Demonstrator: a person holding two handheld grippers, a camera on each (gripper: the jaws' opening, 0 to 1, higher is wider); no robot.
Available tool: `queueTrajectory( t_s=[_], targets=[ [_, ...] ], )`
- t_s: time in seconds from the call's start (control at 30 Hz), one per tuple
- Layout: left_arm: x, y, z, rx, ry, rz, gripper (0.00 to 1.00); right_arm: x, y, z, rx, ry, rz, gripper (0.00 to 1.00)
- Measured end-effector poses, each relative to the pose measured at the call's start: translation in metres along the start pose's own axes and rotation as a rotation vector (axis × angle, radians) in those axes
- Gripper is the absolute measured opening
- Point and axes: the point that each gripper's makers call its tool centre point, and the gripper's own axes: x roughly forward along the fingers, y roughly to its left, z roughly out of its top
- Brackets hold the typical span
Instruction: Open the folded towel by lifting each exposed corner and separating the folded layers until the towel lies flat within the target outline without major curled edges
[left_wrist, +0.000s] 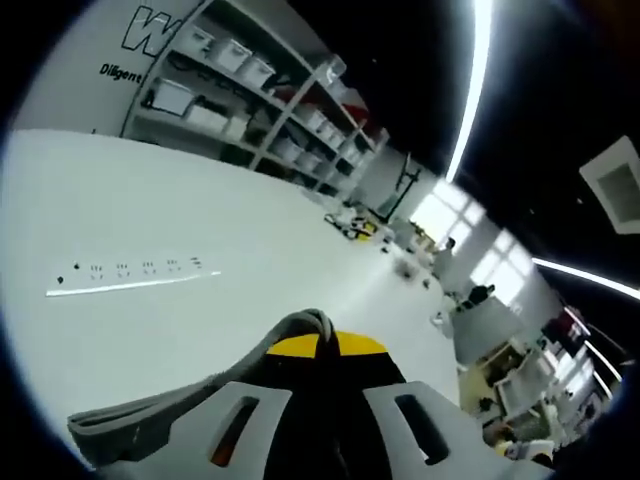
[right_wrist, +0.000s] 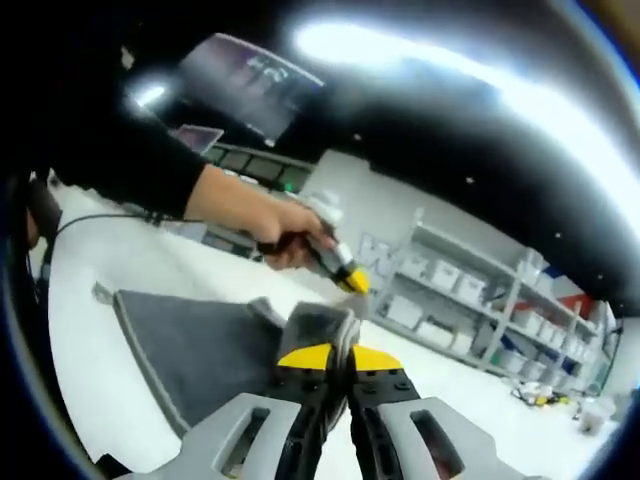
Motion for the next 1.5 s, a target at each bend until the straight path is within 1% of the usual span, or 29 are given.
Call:
queueTrajectory(
  t_s=[0.1, 0.17, 0.3, 0.37, 0.47, 0.5, 0.53, 0.6, 0.67, 0.7, 0.73, 0.77, 0.83, 0.97, 1.07, 1.17, 1.27, 1.5],
  targets=[
    [0.010, -0.009, -0.002, 0.006, 0.017, -0.012, 0.02, -0.003, -0.001, -0.002, 0.014, 0.002, 0.004, 0.00],
    [0.017, -0.013, -0.005, 0.014, 0.029, -0.009, 0.02, -0.005, -0.003, -0.003, 0.022, 0.000, 0.002, 0.00],
    [0.032, -0.015, -0.010, 0.028, 0.048, 0.004, 0.02, -0.009, -0.006, -0.007, 0.037, -0.003, -0.007, 0.00],
    [0.038, -0.014, -0.015, 0.026, 0.064, 0.011, 0.02, -0.016, -0.010, -0.016, 0.074, 0.002, -0.025, 0.00],
    [0.049, -0.013, -0.022, 0.025, 0.079, 0.021, 0.02, -0.023, -0.013, -0.026, 0.099, 0.016, -0.045, 0.00],
    [0.053, -0.014, -0.024, 0.026, 0.082, 0.023, 0.02, -0.024, -0.016, -0.029, 0.101, 0.020, -0.056, 0.00],
    [0.057, -0.015, -0.026, 0.028, 0.087, 0.025, 0.02, -0.026, -0.021, -0.034, 0.090, 0.033, -0.083, 0.00],
    [0.066, -0.018, -0.030, 0.035, 0.098, 0.029, 0.02, -0.028, -0.026, -0.042, 0.092, 0.052, -0.101, 0.00],
    [0.074, -0.019, -0.034, 0.043, 0.110, 0.034, 0.02, -0.031, -0.031, -0.050, 0.138, 0.071, -0.117, 0.00],
    [0.078, -0.020, -0.036, 0.046, 0.117, 0.036, 0.02, -0.032, -0.032, -0.054, 0.157, 0.079, -0.114, 0.00],
    [0.082, -0.021, -0.039, 0.050, 0.124, 0.039, 0.02, -0.032, -0.029, -0.055, 0.175, 0.071, -0.092, 0.00],
    [0.086, -0.022, -0.040, 0.056, 0.129, 0.043, 0.02, -0.034, -0.030, -0.056, 0.182, 0.071, -0.092, 0.00],
    [0.091, -0.023, -0.043, 0.071, 0.136, 0.051, 0.02, -0.036, -0.031, -0.058, 0.181, 0.069, -0.097, 0.00],
    [0.104, -0.023, -0.047, 0.086, 0.156, 0.068, 0.02, -0.042, -0.036, -0.066, 0.204, 0.072, -0.109, 0.00],
    [0.114, -0.025, -0.051, 0.094, 0.167, 0.079, 0.02, -0.045, -0.034, -0.068, 0.213, 0.062, -0.095, 0.00],
    [0.124, -0.027, -0.056, 0.112, 0.177, 0.094, 0.02, -0.048, -0.033, -0.069, 0.197, 0.060, -0.092, 0.00],
    [0.133, -0.020, -0.057, 0.132, 0.166, 0.139, 0.02, -0.051, -0.039, -0.073, 0.208, 0.057, -0.103, 0.00],
    [0.155, -0.017, -0.065, 0.144, 0.182, 0.181, 0.02, -0.056, -0.053, -0.088, 0.230, 0.079, -0.132, 0.00]
  ],
)
